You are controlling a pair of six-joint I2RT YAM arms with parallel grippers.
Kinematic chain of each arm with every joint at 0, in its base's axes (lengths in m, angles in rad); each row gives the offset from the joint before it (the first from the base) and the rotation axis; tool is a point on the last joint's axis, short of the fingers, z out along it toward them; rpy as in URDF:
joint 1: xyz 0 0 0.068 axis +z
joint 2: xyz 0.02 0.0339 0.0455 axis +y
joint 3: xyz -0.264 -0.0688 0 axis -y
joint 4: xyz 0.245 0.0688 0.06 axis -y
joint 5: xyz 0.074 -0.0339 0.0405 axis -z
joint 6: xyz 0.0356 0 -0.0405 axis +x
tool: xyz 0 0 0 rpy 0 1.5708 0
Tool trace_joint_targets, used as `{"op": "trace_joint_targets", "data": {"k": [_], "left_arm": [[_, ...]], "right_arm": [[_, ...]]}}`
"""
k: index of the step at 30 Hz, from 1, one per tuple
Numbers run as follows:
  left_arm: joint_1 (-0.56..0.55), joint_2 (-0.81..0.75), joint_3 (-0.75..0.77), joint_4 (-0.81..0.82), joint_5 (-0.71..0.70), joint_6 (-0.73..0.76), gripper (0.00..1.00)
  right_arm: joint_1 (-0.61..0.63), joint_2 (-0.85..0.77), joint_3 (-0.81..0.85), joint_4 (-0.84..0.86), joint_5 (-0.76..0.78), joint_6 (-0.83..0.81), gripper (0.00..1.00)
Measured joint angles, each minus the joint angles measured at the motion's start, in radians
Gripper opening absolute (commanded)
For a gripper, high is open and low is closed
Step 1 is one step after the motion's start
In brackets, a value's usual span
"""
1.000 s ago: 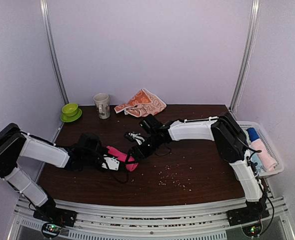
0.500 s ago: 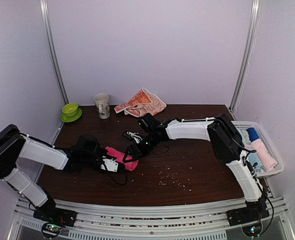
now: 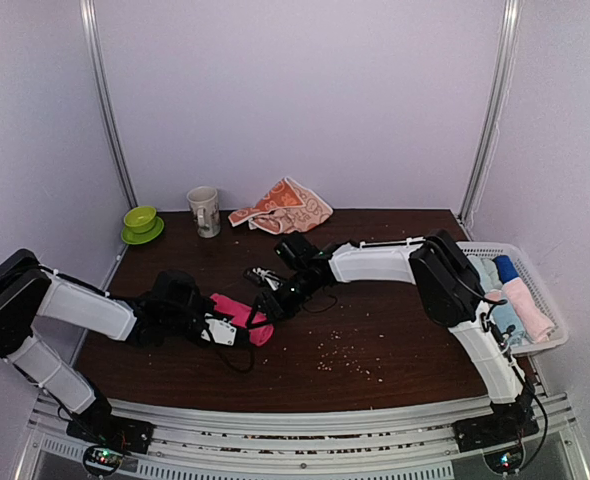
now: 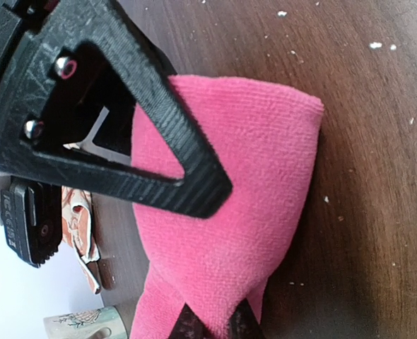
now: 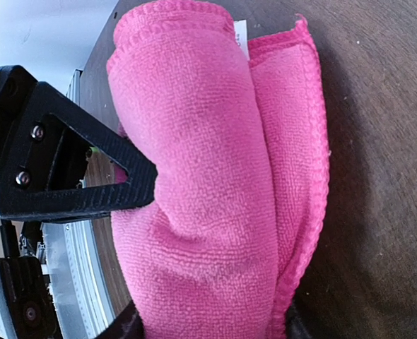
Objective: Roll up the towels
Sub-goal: Pick up the towel from the center of the board.
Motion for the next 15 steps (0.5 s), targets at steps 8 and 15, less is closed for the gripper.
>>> {"op": "trace_joint_targets", "data": {"k": [8, 15], "left_arm": [[-0.004, -0.003, -0.003, 0.005, -0.01, -0.009, 0.27], [0.023, -0.118, 0.009, -0.114, 0.04, -0.088, 0.63]], "right_arm": [[0.0, 0.002, 0.0, 0.011, -0.013, 0.027, 0.02], [-0.009, -0.01, -0.037, 0.06, -0.003, 0.029, 0.0]]}}
